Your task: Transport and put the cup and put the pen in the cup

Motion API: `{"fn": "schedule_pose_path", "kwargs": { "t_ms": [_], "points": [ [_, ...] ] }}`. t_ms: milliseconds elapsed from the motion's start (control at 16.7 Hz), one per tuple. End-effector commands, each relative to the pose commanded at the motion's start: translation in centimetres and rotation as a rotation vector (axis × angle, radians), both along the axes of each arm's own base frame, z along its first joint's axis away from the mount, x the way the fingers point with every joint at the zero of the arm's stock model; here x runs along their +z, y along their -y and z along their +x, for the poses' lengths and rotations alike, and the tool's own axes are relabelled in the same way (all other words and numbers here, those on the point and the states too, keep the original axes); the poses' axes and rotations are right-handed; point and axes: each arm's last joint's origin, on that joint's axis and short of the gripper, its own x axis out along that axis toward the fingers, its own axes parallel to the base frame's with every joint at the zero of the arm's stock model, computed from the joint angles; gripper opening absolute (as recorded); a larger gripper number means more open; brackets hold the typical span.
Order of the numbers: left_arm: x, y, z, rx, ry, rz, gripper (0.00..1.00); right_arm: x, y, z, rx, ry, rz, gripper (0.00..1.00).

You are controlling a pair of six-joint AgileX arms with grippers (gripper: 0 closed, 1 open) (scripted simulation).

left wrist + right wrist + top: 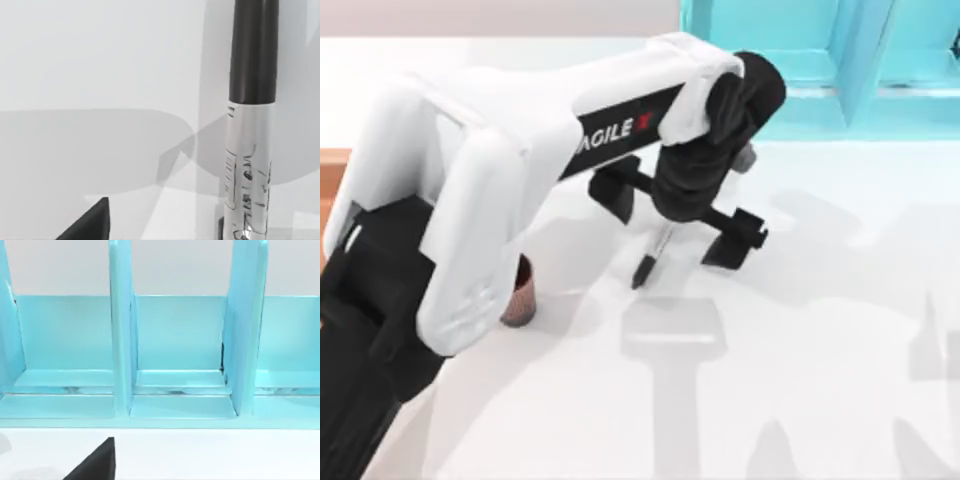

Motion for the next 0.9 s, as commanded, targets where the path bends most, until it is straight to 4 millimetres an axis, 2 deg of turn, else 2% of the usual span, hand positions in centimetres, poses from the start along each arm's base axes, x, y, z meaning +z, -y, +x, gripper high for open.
{"fn": "schedule_pose_path", "kwargs": {
  "t_ms": [180,900],
  "points": [
    [0.0,0.0,0.0,0.0,0.0,0.0,1.0,0.0,0.0,0.0,0.0,0.0,0.0,1.0],
    [0.0,0.0,0.0,0.0,0.0,0.0,0.1,0.0,0.0,0.0,0.0,0.0,0.0,1.0]
  ]
}}
